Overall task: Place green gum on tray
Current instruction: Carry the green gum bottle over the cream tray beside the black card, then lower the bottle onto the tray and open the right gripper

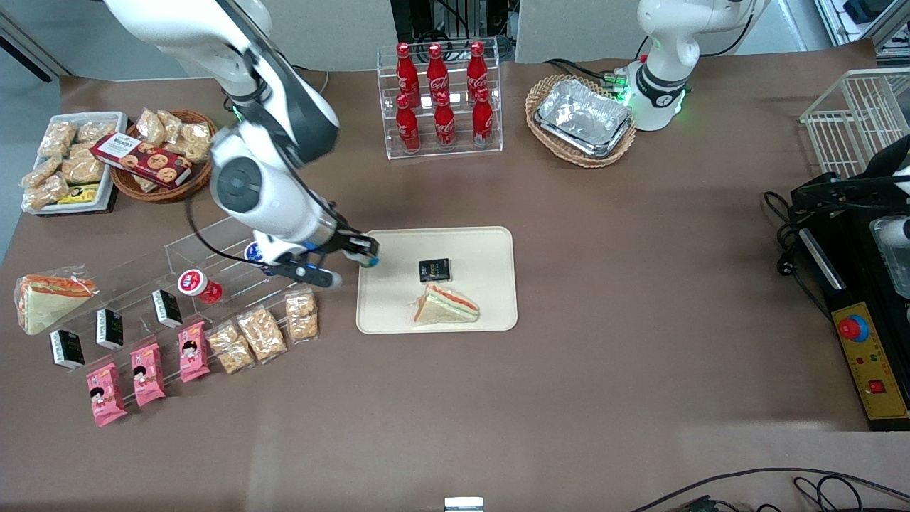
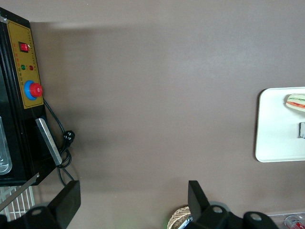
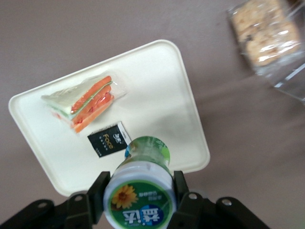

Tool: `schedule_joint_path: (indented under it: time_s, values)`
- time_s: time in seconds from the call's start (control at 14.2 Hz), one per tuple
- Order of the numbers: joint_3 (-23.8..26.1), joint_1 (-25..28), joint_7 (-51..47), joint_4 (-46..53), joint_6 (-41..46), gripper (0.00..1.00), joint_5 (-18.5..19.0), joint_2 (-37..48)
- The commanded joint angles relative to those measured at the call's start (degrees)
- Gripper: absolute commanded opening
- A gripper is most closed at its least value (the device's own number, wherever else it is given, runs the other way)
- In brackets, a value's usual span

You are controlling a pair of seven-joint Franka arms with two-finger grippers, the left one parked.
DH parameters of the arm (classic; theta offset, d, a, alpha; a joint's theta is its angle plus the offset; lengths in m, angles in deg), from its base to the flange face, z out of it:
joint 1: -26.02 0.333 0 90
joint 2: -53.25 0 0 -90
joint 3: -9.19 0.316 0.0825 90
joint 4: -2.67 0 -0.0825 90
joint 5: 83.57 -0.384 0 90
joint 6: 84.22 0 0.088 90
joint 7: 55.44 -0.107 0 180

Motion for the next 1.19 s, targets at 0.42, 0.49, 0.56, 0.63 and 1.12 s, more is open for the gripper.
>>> schedule_joint_path:
  time_s: [0.42, 0.49, 0.56, 0.63, 1.12]
  values:
    - [0.01, 1.83, -2.63, -15.7, -23.93, 0.45, 4.63, -5.14]
    - [0.01, 1.83, -2.63, -16.23, -25.08, 0.45, 4.63, -5.49]
    - [0.01, 1.92, -2.63, -16.5, -25.53, 0.46, 4.72, -5.75]
    - [-0.08, 1.83, -2.63, -16.68, -25.79, 0.5, 5.24, -5.93]
    - [-0.25, 1.22, -2.9, -16.5, -25.79, 1.0, 6.21, -6.37]
